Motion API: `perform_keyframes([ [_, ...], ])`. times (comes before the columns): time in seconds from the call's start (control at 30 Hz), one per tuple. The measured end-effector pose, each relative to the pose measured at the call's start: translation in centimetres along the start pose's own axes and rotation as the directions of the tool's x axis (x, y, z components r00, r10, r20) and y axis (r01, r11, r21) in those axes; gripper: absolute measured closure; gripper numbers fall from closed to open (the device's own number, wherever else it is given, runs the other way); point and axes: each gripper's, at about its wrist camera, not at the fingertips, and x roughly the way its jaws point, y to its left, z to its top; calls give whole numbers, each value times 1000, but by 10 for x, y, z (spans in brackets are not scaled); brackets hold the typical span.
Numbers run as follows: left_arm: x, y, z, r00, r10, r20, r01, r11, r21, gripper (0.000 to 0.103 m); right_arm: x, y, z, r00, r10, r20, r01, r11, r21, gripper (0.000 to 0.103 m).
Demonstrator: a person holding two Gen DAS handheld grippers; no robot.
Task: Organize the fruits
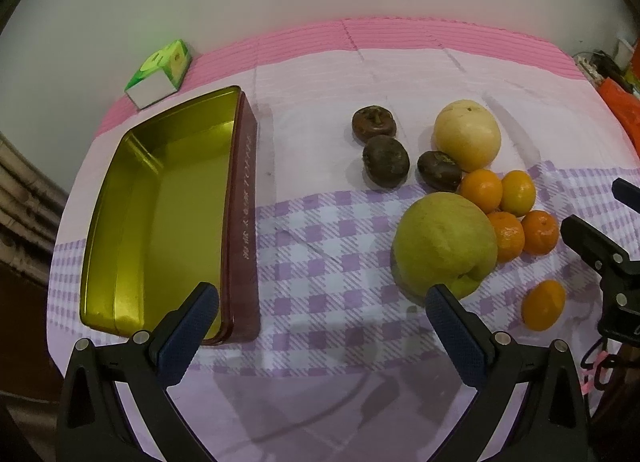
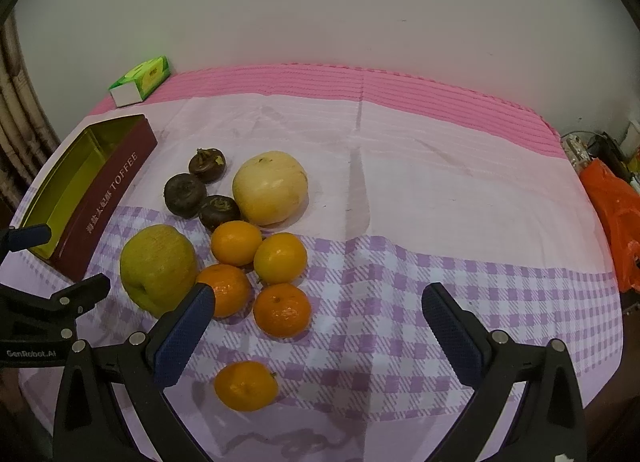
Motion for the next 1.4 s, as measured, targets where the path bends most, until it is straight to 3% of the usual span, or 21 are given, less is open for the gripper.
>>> perform_keyframes([
  [1.4, 5, 1, 0, 1000, -7, -2, 7, 1000, 8, 1, -8, 9, -6, 999, -5, -46, 3, 1000, -29, 1],
])
